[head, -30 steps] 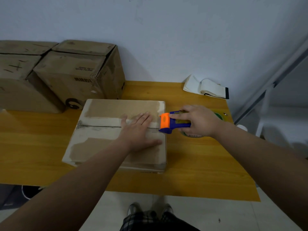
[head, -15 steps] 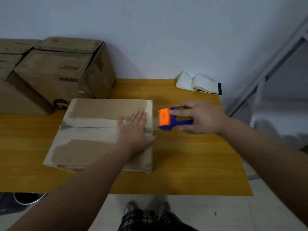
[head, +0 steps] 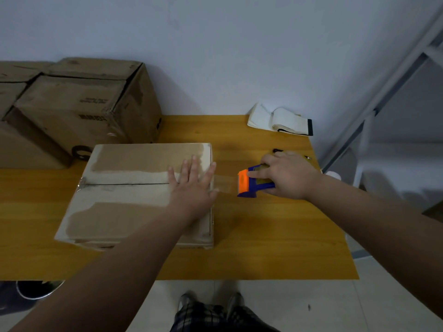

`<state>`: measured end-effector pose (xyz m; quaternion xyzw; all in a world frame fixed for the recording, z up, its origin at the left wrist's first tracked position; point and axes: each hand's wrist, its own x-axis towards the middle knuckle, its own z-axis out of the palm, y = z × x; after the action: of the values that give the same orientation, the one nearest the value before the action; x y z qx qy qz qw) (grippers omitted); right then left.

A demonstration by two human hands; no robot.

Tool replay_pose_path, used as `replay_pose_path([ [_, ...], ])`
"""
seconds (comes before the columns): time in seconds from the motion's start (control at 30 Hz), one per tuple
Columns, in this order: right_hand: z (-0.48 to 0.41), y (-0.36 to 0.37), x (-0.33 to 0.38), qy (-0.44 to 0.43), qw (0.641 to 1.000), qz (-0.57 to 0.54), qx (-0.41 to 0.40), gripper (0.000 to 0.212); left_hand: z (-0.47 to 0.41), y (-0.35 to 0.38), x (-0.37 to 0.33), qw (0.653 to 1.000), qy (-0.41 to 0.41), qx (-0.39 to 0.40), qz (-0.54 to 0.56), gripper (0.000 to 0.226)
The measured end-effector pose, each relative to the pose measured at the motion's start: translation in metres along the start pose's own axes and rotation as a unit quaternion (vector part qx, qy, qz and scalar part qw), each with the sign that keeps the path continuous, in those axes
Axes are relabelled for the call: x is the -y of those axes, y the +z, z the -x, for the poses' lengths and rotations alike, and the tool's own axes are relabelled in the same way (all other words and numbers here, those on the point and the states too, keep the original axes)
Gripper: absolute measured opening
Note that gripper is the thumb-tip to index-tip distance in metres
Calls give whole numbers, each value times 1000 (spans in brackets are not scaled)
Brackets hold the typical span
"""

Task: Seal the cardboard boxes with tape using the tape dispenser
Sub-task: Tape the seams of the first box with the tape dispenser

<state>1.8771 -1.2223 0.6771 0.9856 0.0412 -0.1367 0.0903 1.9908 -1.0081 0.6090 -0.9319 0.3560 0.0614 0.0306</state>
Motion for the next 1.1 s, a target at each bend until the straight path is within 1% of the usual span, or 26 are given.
replay_pose_path([
  [0.13, -13, -11, 24, 19, 998, -4, 66, 48, -1, 2, -3, 1000, 1, -5, 5, 65],
  [0.23, -27, -18, 43, 40, 993, -8, 109, 34, -2, 3, -9, 1000, 7, -7, 4, 64],
  [0.37, -46, -26, 55, 56, 990, 9, 133, 12, 0, 3, -10, 1000, 8, -15, 7, 63],
  [0.53, -64, -32, 64, 58, 991, 24, 119, 10, 3, -1, -8, 1000, -5, -1, 16, 61],
  [0.57, -61, -31, 63, 57, 989, 41, 129, 10, 4, -1, -7, 1000, -6, -1, 24, 59],
  [0.63, -50, -16, 55, 52, 977, 97, 180, 6, 7, -1, -3, 999, -4, 0, 35, 59],
  [0.67, -44, -3, 50, 61, 973, 99, 199, 5, 7, -1, -2, 999, -3, 2, 39, 60],
  [0.73, -37, 14, 40, 88, 979, 27, 185, 11, 6, -1, 1, 999, -3, 9, 48, 63],
  [0.8, -39, 20, 32, 115, 980, -85, 140, 24, 6, -1, 2, 999, 1, 16, 45, 64],
  [0.83, -43, 23, 28, 122, 975, -142, 123, 30, 6, -1, 3, 999, 4, 13, 37, 64],
  [0.87, -45, 25, 25, 133, 962, -210, 114, 35, 7, -1, 4, 1000, 8, 8, 27, 64],
  [0.9, -47, 27, 21, 148, 939, -290, 107, 39, 8, 0, 6, 1000, 12, 3, 20, 63],
  [0.93, -47, 31, 18, 168, 906, -376, 95, 44, 9, 1, 7, 1000, 15, -2, 15, 63],
  [0.97, -46, 36, 16, 192, 863, -461, 78, 49, 10, 2, 8, 1000, 17, -4, 14, 63],
  [1.03, -42, 52, 14, 252, 752, -607, 52, 65, 11, 3, 7, 1000, 19, -5, 21, 62],
  [1.07, -41, 61, 14, 281, 703, -652, 53, 76, 11, 3, 7, 999, 20, -6, 25, 62],
  [1.1, -40, 69, 14, 309, 669, -673, 62, 85, 11, 3, 7, 999, 22, -8, 27, 62],
])
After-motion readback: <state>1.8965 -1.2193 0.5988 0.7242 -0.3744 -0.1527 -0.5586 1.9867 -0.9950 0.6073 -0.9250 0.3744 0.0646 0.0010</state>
